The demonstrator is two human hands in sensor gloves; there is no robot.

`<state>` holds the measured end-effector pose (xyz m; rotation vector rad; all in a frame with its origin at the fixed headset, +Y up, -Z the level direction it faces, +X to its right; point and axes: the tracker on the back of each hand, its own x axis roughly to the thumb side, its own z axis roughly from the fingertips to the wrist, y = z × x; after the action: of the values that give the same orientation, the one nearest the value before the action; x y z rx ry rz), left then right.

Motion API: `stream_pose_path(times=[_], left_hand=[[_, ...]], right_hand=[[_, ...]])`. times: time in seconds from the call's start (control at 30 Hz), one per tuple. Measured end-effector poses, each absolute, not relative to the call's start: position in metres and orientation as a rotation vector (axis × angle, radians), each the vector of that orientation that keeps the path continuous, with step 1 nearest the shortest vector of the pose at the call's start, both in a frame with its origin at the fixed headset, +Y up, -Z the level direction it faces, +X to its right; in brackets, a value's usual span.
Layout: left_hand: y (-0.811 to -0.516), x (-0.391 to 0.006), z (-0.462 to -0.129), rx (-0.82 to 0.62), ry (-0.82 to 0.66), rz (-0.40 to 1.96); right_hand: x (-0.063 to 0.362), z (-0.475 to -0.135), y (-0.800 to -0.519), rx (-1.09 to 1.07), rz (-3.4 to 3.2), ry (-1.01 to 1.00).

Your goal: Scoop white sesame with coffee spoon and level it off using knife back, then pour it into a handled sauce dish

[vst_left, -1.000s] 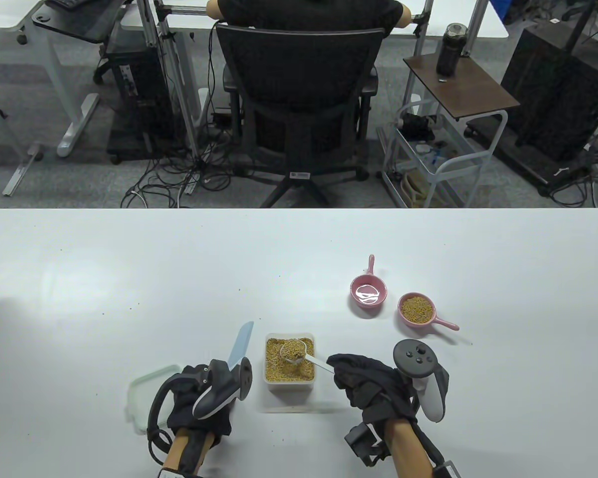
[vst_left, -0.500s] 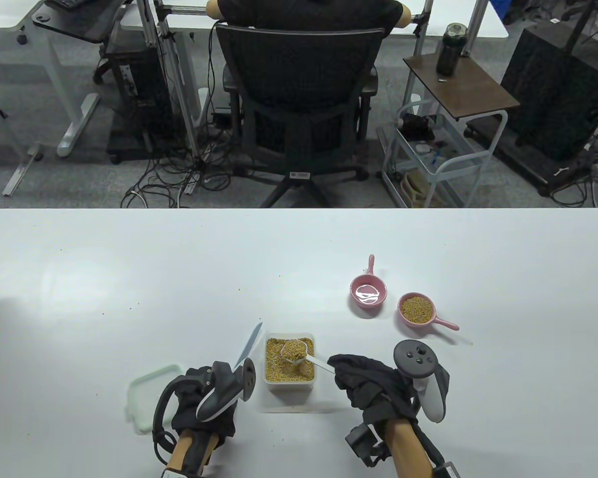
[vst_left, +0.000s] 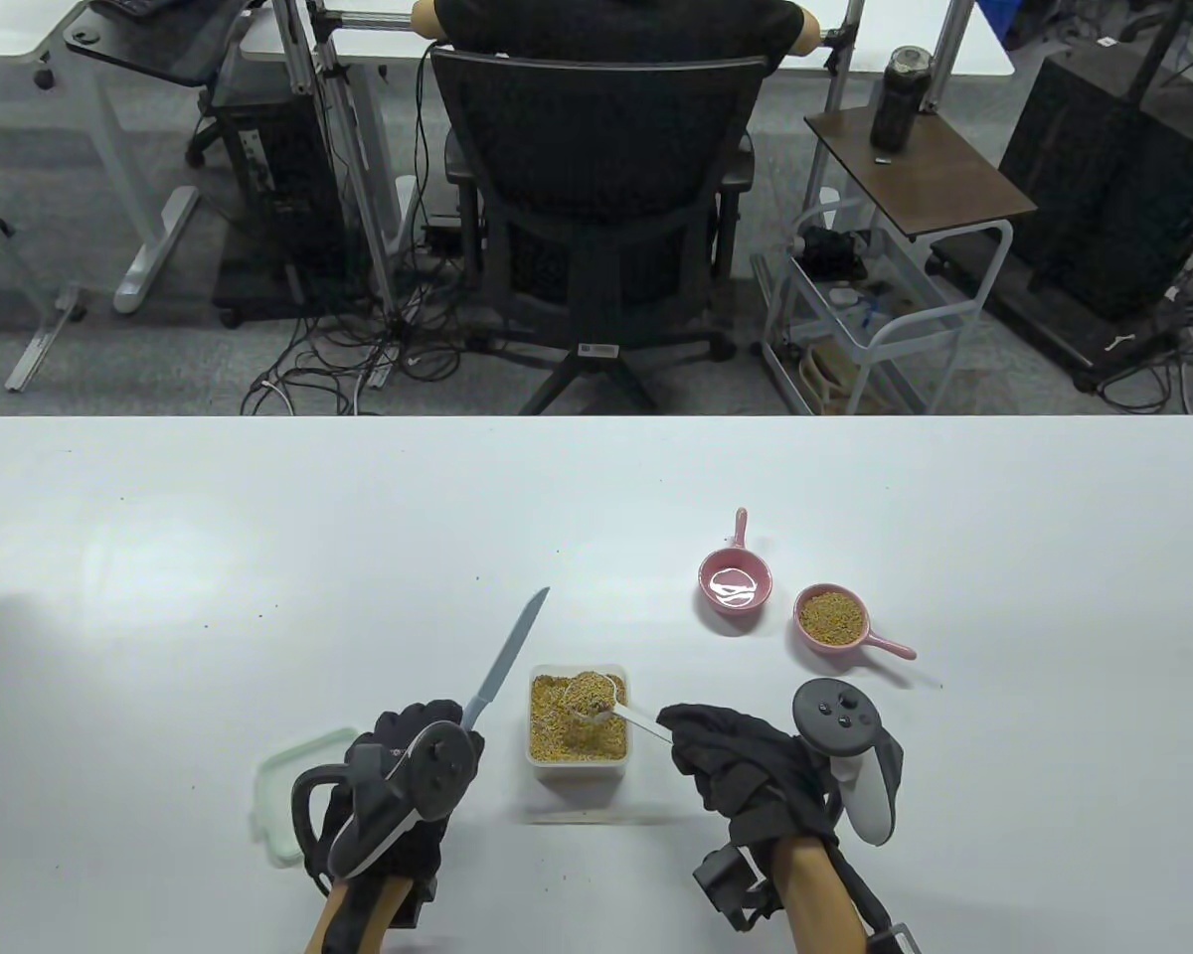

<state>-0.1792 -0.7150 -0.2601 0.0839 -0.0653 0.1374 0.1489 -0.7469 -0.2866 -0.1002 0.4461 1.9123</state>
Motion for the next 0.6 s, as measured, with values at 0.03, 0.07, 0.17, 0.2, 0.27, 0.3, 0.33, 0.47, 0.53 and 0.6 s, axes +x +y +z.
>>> stream_pose_path(times=[0.03,0.07,0.17,0.2,0.27,0.3,0.33,0.47,0.53,0.6], left_hand=[[-0.714,-0.178,-0.258,0.097,-0.095,0.170],[-0.714,-0.177,-0.257,0.110,-0.119,0.189],[-0.714,-0.173,-0.256,0.098,-0.199,0.272],[-0.715,-0.171,-0.255,0.085,-0.212,0.295],[-0.716,-0.167,-0.255,0.050,-0.249,0.310],[-0.717,-0.164,-0.255,0.039,-0.271,0.308],[-0.718,-0.162,-0.255,0.028,-0.290,0.304],[-0.721,-0.153,-0.254,0.000,-0.321,0.280],[-0.723,-0.150,-0.253,-0.022,-0.335,0.272],[-0.724,-0.149,-0.254,-0.040,-0.341,0.263]], right_hand=[[0.149,-0.287,-0.747,-0.100,1.913,0.445],[0.149,-0.287,-0.747,-0.100,1.913,0.444],[0.149,-0.287,-0.747,-0.101,1.913,0.446],[0.149,-0.287,-0.747,-0.101,1.914,0.447],[0.149,-0.287,-0.747,-0.100,1.916,0.446],[0.149,-0.287,-0.747,-0.099,1.917,0.446],[0.149,-0.287,-0.747,-0.098,1.918,0.446],[0.149,-0.287,-0.747,-0.097,1.924,0.446],[0.149,-0.287,-0.747,-0.096,1.925,0.447],[0.149,-0.287,-0.747,-0.095,1.926,0.448]])
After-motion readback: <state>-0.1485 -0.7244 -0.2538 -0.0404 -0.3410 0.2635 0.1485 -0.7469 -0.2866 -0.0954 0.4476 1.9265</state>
